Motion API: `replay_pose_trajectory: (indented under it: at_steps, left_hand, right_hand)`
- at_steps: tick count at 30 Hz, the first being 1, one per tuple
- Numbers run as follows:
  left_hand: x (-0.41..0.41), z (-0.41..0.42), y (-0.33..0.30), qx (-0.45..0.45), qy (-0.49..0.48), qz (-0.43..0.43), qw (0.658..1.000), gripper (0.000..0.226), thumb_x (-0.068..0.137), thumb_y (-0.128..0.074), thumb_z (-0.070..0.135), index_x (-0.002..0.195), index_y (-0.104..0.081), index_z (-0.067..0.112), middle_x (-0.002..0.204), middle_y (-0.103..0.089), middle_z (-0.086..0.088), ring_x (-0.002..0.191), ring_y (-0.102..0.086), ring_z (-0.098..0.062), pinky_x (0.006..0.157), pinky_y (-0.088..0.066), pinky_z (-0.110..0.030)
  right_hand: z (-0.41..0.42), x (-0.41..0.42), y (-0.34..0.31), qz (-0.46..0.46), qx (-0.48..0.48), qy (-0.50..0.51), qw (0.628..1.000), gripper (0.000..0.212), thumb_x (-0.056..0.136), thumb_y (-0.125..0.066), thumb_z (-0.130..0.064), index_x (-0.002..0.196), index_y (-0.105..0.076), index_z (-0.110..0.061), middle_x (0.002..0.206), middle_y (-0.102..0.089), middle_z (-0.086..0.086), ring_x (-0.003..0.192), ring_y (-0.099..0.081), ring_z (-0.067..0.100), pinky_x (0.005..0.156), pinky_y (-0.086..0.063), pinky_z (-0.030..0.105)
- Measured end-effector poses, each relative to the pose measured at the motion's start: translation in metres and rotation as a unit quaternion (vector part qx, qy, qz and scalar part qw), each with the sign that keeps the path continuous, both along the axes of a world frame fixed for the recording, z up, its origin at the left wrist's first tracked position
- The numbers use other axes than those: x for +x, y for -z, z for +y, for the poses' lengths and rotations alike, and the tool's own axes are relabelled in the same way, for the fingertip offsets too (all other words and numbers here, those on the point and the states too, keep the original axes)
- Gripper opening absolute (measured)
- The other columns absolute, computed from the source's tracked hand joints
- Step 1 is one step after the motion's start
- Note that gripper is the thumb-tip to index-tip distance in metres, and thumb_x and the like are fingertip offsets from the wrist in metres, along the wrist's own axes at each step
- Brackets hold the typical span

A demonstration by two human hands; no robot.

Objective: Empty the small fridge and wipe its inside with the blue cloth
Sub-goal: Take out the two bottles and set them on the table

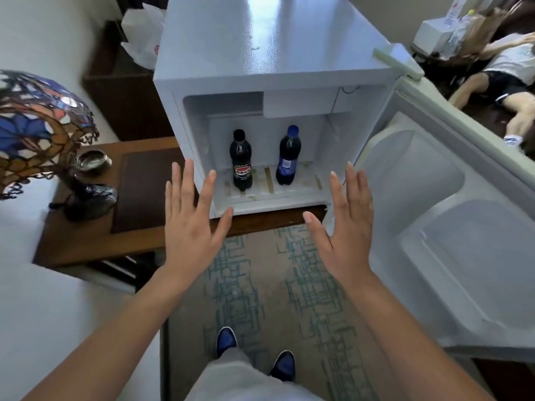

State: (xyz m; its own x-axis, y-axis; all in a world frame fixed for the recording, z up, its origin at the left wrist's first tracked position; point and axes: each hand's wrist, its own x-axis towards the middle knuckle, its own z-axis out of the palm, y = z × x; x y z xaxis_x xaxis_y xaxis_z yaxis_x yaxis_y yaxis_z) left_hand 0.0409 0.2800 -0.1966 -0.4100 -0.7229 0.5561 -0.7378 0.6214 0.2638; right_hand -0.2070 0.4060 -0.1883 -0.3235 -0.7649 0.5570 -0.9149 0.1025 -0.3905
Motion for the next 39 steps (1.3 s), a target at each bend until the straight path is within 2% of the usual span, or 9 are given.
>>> replay_pose_trajectory:
  at_steps: [7, 13, 19, 26, 29, 32, 35, 39]
  left_hand:
    - [-0.017, -0.027, 0.023, 0.03, 0.041, -0.012, 0.999, 0.072, 0.103, -0.059, 0.043, 0.161, -0.029, 0.011, 0.17, -0.009, -0.024, 0.159, -0.005, -0.042, 0.125, -0.018, -0.061]
    - [-0.027, -0.052, 0.042, 0.043, 0.079, -0.002, 0.996, 0.074, 0.103, -0.055, 0.047, 0.162, -0.026, 0.012, 0.171, -0.007, -0.022, 0.159, -0.004, -0.039, 0.125, -0.018, -0.06]
    - [-0.05, -0.075, 0.051, 0.06, 0.088, 0.03, 0.994, 0.082, 0.104, -0.057, 0.045, 0.162, -0.017, 0.003, 0.17, -0.009, -0.022, 0.159, -0.01, -0.038, 0.124, -0.022, -0.059]
    - [-0.088, -0.123, 0.077, 0.082, 0.025, 0.025, 0.996, 0.084, 0.103, -0.052, 0.054, 0.164, -0.01, 0.014, 0.171, -0.011, -0.019, 0.159, -0.01, -0.034, 0.127, -0.02, -0.055]
    - [-0.105, -0.144, 0.089, 0.112, -0.014, 0.04, 0.993, 0.085, 0.103, -0.049, 0.057, 0.164, -0.01, 0.013, 0.171, -0.01, -0.02, 0.159, -0.01, -0.033, 0.126, -0.022, -0.055]
    - [-0.116, -0.155, 0.094, 0.152, -0.045, 0.063, 0.985, 0.088, 0.101, -0.055, 0.055, 0.164, -0.011, 0.011, 0.172, -0.008, -0.018, 0.159, -0.013, -0.034, 0.125, -0.026, -0.054]
    - [-0.124, -0.168, 0.095, 0.187, -0.053, 0.066, 0.979, 0.095, 0.098, -0.063, 0.053, 0.164, -0.004, 0.016, 0.172, -0.004, -0.015, 0.159, -0.01, -0.031, 0.127, -0.017, -0.044]
    - [-0.132, -0.182, 0.099, 0.22, -0.066, 0.083, 0.97, 0.106, 0.093, -0.07, 0.051, 0.164, -0.001, 0.013, 0.172, -0.004, -0.015, 0.158, -0.009, -0.032, 0.128, -0.019, -0.048]
  right_hand:
    - [-0.024, 0.007, 0.012, -0.016, 0.018, 0.025, 0.999, 0.073, 0.105, -0.051, -0.048, 0.164, -0.023, -0.014, 0.174, -0.011, 0.011, 0.162, -0.006, 0.031, 0.127, -0.017, 0.06]
    - [-0.065, 0.006, 0.027, -0.023, 0.034, 0.059, 0.997, 0.071, 0.106, -0.04, -0.057, 0.165, -0.012, -0.028, 0.175, -0.007, 0.008, 0.163, -0.002, 0.026, 0.13, -0.013, 0.054]
    - [-0.099, 0.001, 0.046, -0.053, 0.016, 0.09, 0.994, 0.075, 0.105, -0.038, -0.061, 0.165, -0.014, -0.022, 0.174, -0.012, 0.01, 0.162, -0.007, 0.028, 0.13, -0.016, 0.053]
    - [-0.165, -0.029, 0.078, -0.084, -0.001, 0.096, 0.992, 0.079, 0.104, -0.044, -0.059, 0.163, -0.02, -0.013, 0.173, -0.017, 0.012, 0.161, -0.013, 0.03, 0.13, -0.016, 0.046]
    - [-0.192, -0.043, 0.102, -0.12, 0.001, 0.1, 0.988, 0.081, 0.103, -0.045, -0.06, 0.163, -0.022, -0.01, 0.172, -0.018, 0.013, 0.161, -0.013, 0.029, 0.13, -0.019, 0.048]
    - [-0.212, -0.055, 0.117, -0.138, 0.014, 0.096, 0.986, 0.084, 0.102, -0.044, -0.063, 0.163, -0.022, -0.01, 0.172, -0.018, 0.015, 0.161, -0.011, 0.029, 0.129, -0.021, 0.051]
    - [-0.233, -0.068, 0.123, -0.161, 0.012, 0.086, 0.983, 0.084, 0.101, -0.047, -0.063, 0.162, -0.026, -0.008, 0.171, -0.022, 0.018, 0.16, -0.017, 0.034, 0.126, -0.026, 0.056]
    - [-0.249, -0.076, 0.128, -0.199, 0.013, 0.076, 0.977, 0.088, 0.098, -0.056, -0.061, 0.161, -0.028, -0.006, 0.169, -0.026, 0.021, 0.158, -0.021, 0.037, 0.126, -0.027, 0.056]
